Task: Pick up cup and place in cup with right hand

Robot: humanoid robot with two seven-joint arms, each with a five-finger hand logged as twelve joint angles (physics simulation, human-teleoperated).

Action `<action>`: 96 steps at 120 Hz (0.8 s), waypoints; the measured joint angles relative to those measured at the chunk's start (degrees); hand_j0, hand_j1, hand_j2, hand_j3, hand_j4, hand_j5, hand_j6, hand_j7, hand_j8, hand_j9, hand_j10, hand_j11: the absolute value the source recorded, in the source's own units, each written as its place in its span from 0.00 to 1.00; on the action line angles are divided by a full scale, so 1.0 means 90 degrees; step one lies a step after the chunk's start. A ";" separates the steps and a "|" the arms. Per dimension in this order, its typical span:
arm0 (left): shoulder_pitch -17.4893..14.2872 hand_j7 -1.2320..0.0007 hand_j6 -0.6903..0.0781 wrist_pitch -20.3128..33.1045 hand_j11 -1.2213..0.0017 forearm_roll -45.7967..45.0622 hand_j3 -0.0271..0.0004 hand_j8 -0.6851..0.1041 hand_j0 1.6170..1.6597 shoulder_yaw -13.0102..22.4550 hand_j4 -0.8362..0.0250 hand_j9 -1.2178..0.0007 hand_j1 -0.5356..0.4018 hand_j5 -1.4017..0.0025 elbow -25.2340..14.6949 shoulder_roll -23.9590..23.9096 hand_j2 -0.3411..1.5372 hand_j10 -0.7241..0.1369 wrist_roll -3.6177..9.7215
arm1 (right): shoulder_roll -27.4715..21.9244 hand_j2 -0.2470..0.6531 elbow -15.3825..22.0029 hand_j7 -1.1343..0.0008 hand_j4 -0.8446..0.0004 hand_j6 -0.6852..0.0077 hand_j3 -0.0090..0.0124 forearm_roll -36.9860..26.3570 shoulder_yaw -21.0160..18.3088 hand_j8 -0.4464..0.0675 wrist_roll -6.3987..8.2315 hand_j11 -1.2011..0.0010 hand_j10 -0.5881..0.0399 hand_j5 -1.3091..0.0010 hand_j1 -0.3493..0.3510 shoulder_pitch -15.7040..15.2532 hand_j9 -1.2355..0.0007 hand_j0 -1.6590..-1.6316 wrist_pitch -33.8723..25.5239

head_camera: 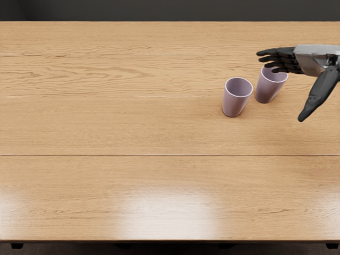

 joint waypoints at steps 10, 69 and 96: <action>0.0000 1.00 0.90 -0.0001 1.00 0.0000 0.98 0.87 0.96 0.0000 0.97 1.00 0.94 1.00 0.0000 0.0000 0.18 0.84 0.0000 | 0.0035 0.27 0.0002 0.96 0.96 0.93 0.42 0.0000 0.0002 0.80 -0.0006 0.97 0.88 0.97 0.05 0.0002 0.97 0.04 0.0000; 0.0000 1.00 0.90 0.0000 1.00 -0.0001 0.98 0.87 0.96 0.0001 0.97 1.00 0.94 1.00 0.0000 0.0000 0.18 0.84 0.0000 | 0.2058 0.27 0.0185 0.96 0.96 0.93 0.42 -0.1383 0.0685 0.80 -0.3437 0.96 0.88 0.97 0.05 0.0647 0.97 0.04 -0.0084; 0.0000 1.00 0.90 -0.0001 1.00 -0.0001 0.98 0.87 0.96 0.0001 0.97 1.00 0.94 1.00 0.0000 0.0000 0.18 0.84 0.0000 | 0.2588 0.27 0.0114 0.96 0.96 0.93 0.42 -0.2344 0.0587 0.80 -0.3678 0.96 0.88 0.97 0.06 0.0617 0.96 0.04 -0.1311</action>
